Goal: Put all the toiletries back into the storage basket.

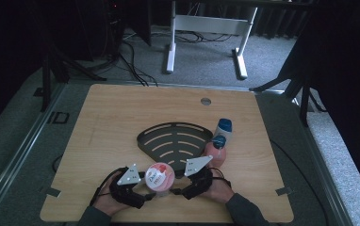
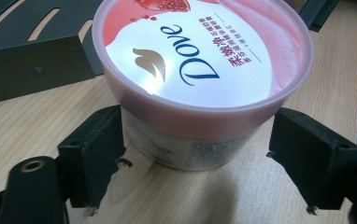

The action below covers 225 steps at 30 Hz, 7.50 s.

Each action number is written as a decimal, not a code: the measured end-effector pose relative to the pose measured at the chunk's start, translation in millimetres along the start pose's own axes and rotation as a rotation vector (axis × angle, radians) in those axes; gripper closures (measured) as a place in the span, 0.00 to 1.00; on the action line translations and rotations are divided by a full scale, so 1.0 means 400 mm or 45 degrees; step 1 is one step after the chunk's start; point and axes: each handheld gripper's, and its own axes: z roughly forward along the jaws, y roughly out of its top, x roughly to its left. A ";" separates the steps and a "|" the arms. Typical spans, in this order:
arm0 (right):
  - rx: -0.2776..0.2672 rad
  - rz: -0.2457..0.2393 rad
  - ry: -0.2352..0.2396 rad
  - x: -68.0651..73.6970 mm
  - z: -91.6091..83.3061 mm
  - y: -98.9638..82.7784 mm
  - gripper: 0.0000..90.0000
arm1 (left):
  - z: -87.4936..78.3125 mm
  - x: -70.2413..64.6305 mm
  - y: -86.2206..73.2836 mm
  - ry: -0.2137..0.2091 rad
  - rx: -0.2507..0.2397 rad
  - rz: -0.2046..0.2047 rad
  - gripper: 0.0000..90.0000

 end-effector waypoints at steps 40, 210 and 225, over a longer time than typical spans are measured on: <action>-0.017 -0.037 -0.027 0.001 -0.023 0.004 0.32 | 0.017 -0.019 0.036 0.059 0.029 0.086 0.16; -0.205 -0.003 -0.221 -0.118 -0.029 0.180 0.31 | -0.061 0.151 0.167 0.265 0.014 0.061 0.17; -0.230 0.058 -0.245 -0.144 -0.021 0.174 0.31 | -0.045 0.173 0.185 0.307 0.025 0.074 0.17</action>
